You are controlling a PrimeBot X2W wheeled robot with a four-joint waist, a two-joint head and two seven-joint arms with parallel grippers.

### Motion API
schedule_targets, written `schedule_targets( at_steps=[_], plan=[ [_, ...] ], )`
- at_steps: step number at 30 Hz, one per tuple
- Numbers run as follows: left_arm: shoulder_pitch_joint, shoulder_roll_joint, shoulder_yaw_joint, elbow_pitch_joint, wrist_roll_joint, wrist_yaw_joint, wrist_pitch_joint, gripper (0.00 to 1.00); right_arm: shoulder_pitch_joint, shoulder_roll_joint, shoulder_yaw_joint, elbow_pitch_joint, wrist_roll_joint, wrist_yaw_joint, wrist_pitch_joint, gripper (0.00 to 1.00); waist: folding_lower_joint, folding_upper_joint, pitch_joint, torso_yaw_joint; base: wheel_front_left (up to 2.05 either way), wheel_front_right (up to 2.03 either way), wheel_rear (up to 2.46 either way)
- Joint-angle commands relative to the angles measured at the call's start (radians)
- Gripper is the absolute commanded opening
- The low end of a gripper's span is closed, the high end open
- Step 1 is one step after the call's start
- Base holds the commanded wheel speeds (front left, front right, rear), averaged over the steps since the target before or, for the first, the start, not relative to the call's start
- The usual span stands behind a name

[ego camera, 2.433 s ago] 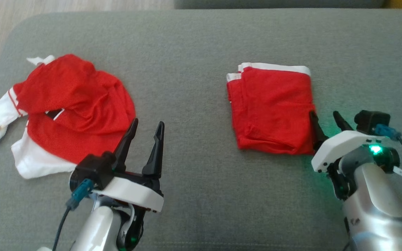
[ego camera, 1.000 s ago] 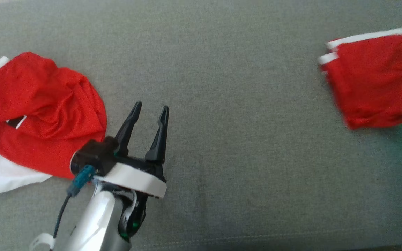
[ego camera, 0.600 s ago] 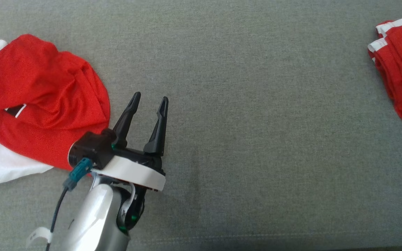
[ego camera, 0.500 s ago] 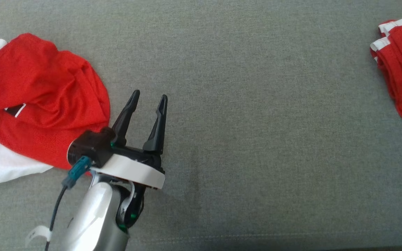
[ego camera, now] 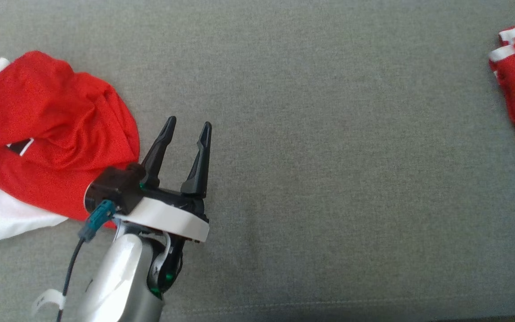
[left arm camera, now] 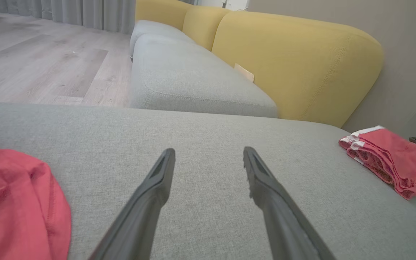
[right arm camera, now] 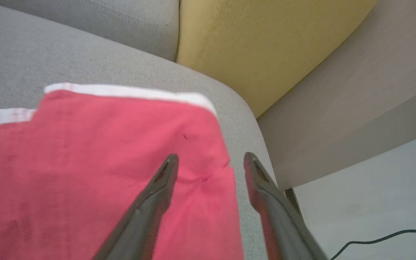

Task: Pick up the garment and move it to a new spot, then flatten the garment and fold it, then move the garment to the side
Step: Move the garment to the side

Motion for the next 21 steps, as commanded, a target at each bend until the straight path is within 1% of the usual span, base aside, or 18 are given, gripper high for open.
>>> schedule_targets(
  at_steps=[1, 4, 7, 11, 15, 21],
  plan=[
    [-0.019, 0.007, 0.030, -0.028, 0.002, -0.006, -0.012, 1.00, 0.007, -0.013, -0.003, -0.036, -0.007, -0.001, -0.010, 1.00, -0.0001, 0.0000, -0.014, 0.001, 0.00, 0.00, 0.00],
    [-0.008, 0.007, 0.034, -0.025, 0.001, -0.005, -0.012, 1.00, 0.016, 0.018, -0.035, -0.066, -0.019, -0.001, -0.020, 1.00, -0.0001, 0.0000, -0.046, 0.001, 0.00, 0.00, 0.00],
    [0.007, 0.007, 0.041, -0.025, -0.001, -0.002, -0.012, 1.00, 0.023, 0.076, -0.058, -0.116, -0.020, -0.001, -0.037, 1.00, -0.0001, 0.0000, -0.086, -0.002, 0.00, 0.00, 0.00],
    [0.033, 0.007, 0.050, -0.026, -0.003, 0.004, -0.012, 1.00, 0.055, 0.178, -0.067, -0.195, 0.021, -0.001, -0.066, 1.00, -0.0001, 0.0000, -0.147, -0.009, 0.00, 0.00, 0.00],
    [0.062, 0.007, 0.061, -0.032, -0.005, 0.012, -0.012, 1.00, 0.110, 0.291, -0.064, -0.303, 0.078, -0.001, -0.079, 1.00, -0.0001, 0.0000, -0.208, -0.013, 0.00, 0.00, 0.00],
    [0.109, 0.007, 0.087, -0.042, -0.007, 0.021, -0.012, 1.00, 0.270, 0.456, -0.055, -0.485, 0.169, -0.001, -0.064, 1.00, -0.0001, 0.0000, -0.279, -0.010, 0.00, 0.00, 0.00]
  ],
)
